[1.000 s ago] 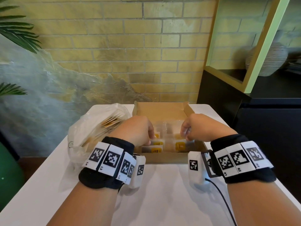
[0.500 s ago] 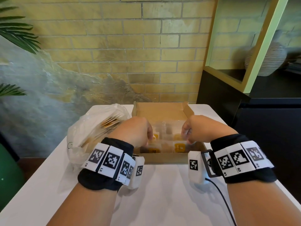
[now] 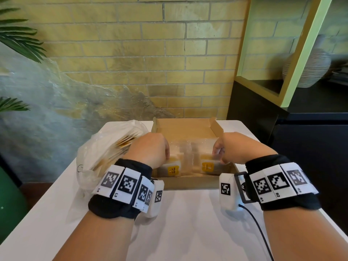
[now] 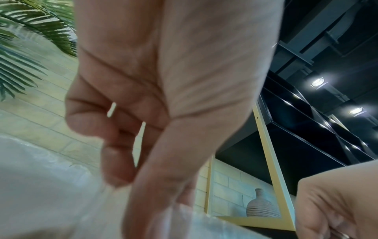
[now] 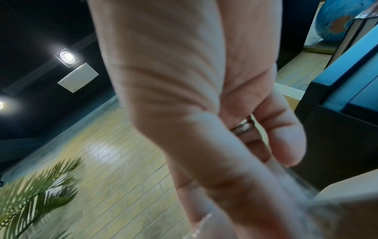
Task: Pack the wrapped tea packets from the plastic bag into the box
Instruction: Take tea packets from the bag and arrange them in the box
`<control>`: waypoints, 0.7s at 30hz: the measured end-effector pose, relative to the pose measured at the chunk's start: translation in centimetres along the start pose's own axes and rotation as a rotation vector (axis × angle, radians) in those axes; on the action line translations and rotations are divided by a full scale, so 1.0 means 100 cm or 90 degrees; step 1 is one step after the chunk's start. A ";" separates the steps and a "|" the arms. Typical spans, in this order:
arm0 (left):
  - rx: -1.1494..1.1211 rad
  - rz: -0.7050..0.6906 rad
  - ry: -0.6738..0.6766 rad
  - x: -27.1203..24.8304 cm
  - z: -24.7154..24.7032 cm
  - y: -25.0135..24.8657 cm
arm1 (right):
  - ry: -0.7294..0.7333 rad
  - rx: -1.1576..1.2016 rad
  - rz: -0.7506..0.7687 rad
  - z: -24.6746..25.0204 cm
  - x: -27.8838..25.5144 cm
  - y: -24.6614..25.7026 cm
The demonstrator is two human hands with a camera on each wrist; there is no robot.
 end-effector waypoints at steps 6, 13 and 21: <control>-0.050 -0.011 -0.068 0.006 0.003 0.004 | -0.054 0.016 0.019 0.011 0.004 -0.001; -0.031 0.011 -0.076 0.010 0.000 0.007 | -0.071 -0.007 0.004 0.002 0.009 -0.010; -0.017 0.055 -0.054 0.015 -0.007 0.011 | -0.117 -0.032 -0.005 0.000 0.008 -0.016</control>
Point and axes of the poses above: each hand's wrist, its own x-axis towards the middle knuckle, its own z-axis out of the back of the hand, y = z × x, the point moved 4 cm from there along x, towards the middle knuckle, and after that the axes turned 15 degrees about z, right-handed, at the moved point
